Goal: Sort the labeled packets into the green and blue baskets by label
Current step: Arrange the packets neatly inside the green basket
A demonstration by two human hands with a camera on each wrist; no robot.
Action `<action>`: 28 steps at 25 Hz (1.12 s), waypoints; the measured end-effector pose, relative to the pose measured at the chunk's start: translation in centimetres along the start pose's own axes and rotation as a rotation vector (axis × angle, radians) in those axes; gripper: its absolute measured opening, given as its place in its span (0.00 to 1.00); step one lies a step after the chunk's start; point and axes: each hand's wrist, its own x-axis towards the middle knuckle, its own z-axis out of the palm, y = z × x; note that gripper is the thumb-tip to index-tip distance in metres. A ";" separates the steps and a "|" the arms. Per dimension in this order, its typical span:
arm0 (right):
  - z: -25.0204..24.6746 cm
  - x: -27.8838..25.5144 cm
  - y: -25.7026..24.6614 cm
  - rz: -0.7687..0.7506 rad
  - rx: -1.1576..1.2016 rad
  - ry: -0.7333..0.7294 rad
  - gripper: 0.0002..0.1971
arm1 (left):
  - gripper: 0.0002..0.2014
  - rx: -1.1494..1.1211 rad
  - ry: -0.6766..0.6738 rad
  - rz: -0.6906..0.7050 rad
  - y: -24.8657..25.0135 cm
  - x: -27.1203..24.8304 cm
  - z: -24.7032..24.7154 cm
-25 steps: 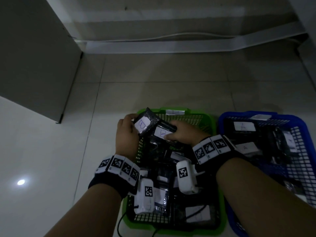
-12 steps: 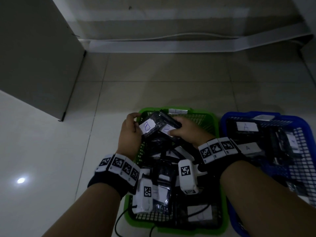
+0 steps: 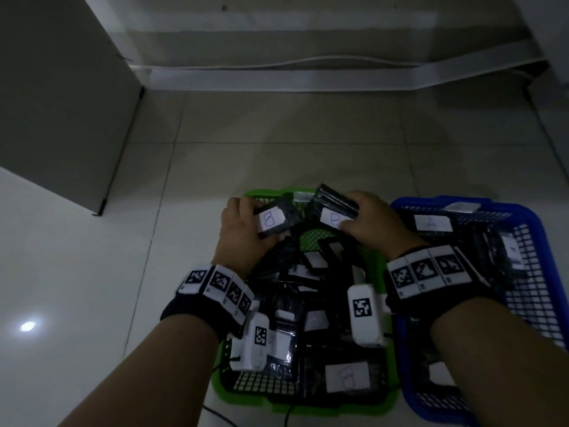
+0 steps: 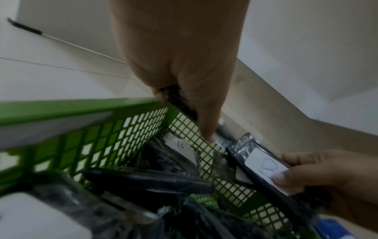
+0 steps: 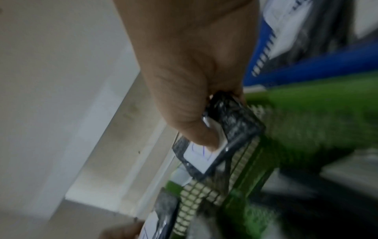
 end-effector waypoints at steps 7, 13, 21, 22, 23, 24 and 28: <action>1.1 0.0 0.4 0.007 -0.092 -0.130 0.21 | 0.31 0.379 -0.091 -0.016 0.7 0.5 1.4; 1.0 1.1 0.3 -0.007 -0.124 -0.268 0.24 | 0.18 0.356 -0.100 -0.063 0.3 0.2 1.7; 2.3 1.5 0.0 -0.015 -0.366 -0.192 0.18 | 0.19 0.447 -0.149 -0.016 0.4 0.0 1.8; 2.5 1.1 0.0 -0.041 -0.358 -0.102 0.17 | 0.20 0.468 -0.143 -0.007 0.3 0.0 1.8; 2.5 0.7 0.0 -0.080 -0.327 -0.012 0.16 | 0.21 0.484 -0.133 0.000 0.3 0.0 1.8; 2.4 0.3 0.1 -0.117 -0.300 0.053 0.17 | 0.23 0.488 -0.119 0.001 0.3 0.0 1.7; 2.1 0.3 0.5 -0.138 -0.473 -0.034 0.23 | 0.27 0.413 -0.091 -0.050 0.8 0.1 1.8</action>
